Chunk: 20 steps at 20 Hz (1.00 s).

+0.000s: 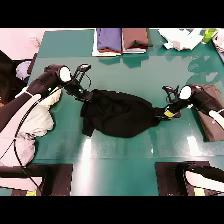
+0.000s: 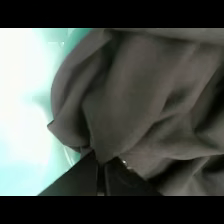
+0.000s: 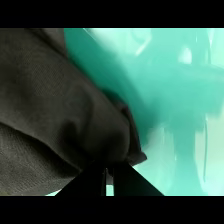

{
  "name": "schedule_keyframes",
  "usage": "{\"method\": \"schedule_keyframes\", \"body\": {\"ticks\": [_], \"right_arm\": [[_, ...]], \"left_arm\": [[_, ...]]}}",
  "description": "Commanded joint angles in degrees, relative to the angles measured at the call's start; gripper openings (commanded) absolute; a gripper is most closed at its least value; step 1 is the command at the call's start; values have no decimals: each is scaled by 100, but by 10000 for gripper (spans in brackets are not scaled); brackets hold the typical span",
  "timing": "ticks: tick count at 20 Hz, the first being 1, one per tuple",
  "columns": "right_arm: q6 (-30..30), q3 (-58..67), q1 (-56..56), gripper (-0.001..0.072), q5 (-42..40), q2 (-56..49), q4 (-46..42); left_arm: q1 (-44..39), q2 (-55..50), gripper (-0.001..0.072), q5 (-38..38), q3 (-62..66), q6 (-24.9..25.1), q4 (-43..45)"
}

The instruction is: Fold the shirts.

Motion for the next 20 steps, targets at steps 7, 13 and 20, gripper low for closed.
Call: {"method": "schedule_keyframes", "body": {"ticks": [7,13,20], "right_arm": [[-350,2660,-518,17,463,1917,-658],[-433,4415,-520,17,577,2728,-675],[-518,5998,-511,17,1056,1880,-599]], "left_arm": [[2,2444,30,214,1069,-195,839],[4,3746,30,212,1910,-190,570],[4,3746,29,-98,1812,-125,435]]}}
